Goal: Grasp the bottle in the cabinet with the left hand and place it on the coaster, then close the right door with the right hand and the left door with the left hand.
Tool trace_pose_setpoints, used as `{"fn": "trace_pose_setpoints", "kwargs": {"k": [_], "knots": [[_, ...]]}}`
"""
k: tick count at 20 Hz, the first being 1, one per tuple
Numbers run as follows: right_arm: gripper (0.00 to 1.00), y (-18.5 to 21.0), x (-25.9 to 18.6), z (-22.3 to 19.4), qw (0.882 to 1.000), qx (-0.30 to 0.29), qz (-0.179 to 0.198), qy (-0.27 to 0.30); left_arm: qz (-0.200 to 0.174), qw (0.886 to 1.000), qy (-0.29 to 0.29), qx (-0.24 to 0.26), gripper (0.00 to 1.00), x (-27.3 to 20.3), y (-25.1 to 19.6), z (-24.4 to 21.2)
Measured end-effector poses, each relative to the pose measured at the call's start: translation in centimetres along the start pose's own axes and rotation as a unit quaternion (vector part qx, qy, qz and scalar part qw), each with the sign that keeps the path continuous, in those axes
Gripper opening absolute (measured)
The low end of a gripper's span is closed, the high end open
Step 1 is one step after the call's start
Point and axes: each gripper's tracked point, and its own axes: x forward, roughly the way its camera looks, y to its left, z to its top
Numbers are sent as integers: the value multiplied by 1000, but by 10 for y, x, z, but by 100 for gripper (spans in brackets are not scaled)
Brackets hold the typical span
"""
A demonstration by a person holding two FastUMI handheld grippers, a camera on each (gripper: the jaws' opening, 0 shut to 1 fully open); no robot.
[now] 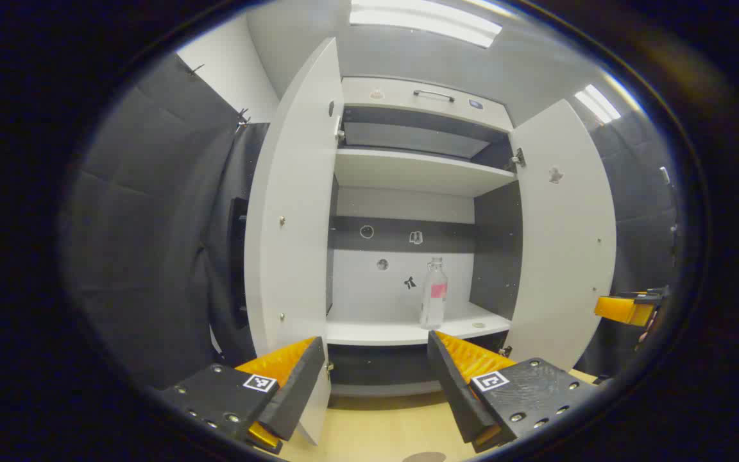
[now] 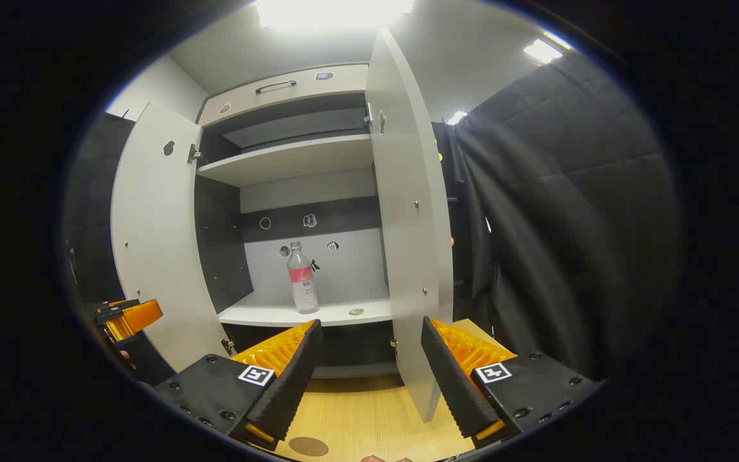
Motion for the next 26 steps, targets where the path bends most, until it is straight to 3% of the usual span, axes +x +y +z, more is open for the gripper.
{"fn": "trace_pose_setpoints", "kwargs": {"k": [1,2,4,5,8,10,26], "knots": [[98,1,0,1,1000,0,1,-1,1,1000,0,2,94,-1,1,0],[92,2,0,0,1000,0,2,0,2,1000,0,3,94,-1,2,0],[92,3,-2,1,1000,-2,2,-2,-1,1000,2,-6,94,-1,0,0],[98,3,-3,2,1000,-3,2,-2,-3,1000,2,-15,94,-3,-3,1],[92,3,-8,3,1000,-1,1,-3,-4,1000,-1,-24,94,-3,-3,3],[98,2,-11,6,1000,-4,-2,-5,-4,1000,6,-22,94,-4,-3,-1],[98,-27,-24,19,999,-5,-30,-12,-24,1000,11,-1,94,2,-8,-4]]}}
